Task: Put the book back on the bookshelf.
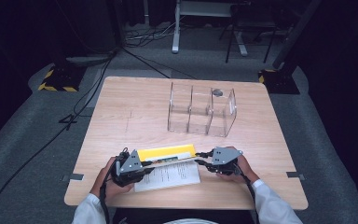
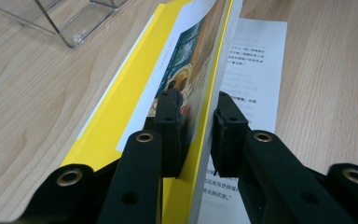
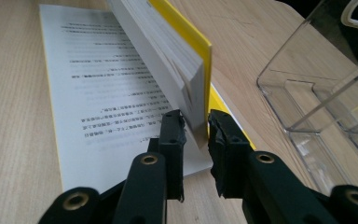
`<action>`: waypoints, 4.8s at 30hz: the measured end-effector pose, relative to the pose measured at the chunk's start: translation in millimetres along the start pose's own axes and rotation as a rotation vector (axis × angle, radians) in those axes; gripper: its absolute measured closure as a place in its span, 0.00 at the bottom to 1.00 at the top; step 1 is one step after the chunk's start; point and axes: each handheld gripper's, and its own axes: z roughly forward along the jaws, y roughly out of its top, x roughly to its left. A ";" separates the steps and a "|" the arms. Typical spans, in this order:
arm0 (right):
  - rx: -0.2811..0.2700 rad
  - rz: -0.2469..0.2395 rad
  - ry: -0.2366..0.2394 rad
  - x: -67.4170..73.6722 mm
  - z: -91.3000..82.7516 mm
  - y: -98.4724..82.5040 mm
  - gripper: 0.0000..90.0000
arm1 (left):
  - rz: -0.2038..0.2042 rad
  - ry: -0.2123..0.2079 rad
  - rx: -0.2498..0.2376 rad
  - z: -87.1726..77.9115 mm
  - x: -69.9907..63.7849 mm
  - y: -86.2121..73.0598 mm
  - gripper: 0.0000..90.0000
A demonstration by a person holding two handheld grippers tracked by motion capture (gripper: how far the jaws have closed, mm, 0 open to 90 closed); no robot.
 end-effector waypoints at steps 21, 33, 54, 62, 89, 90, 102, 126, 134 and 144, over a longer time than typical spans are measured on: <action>-0.046 -0.060 0.108 3.6 18.5 16.8 0.89 | -0.065 -0.012 -0.002 -8.8 21.4 -15.4 0.75; -0.004 -0.121 0.115 18.6 17.5 30.1 0.93 | -0.009 0.099 0.067 -3.9 1.4 11.7 0.36; -0.001 -0.095 0.108 26.1 19.1 32.0 0.93 | -0.005 0.181 0.069 25.0 -20.4 34.2 0.32; 0.000 -0.080 0.110 26.5 19.6 31.5 0.93 | 0.024 0.147 0.104 25.2 -20.0 31.4 0.32; 0.012 0.134 0.016 -5.8 5.8 12.1 0.54 | 0.125 0.174 0.054 12.8 -20.7 31.8 0.89; 0.025 0.141 0.009 -7.7 5.7 9.4 0.52 | 0.122 0.188 0.036 10.3 -20.5 32.4 0.90; 0.122 0.215 0.033 -19.2 20.6 -18.5 0.43 | 0.079 0.197 -0.078 -0.6 -16.0 40.2 0.92; -0.164 0.253 -0.107 -23.2 -28.7 23.6 0.43 | -0.005 0.052 -0.223 -1.0 -32.8 46.4 0.91; -0.208 0.233 -0.071 -7.3 -15.8 57.0 0.43 | -0.074 0.081 -0.227 -23.0 -39.9 19.1 0.89; -0.196 0.207 0.009 11.7 9.8 86.1 0.43 | -0.133 0.010 -0.305 -26.0 -31.3 -2.6 0.88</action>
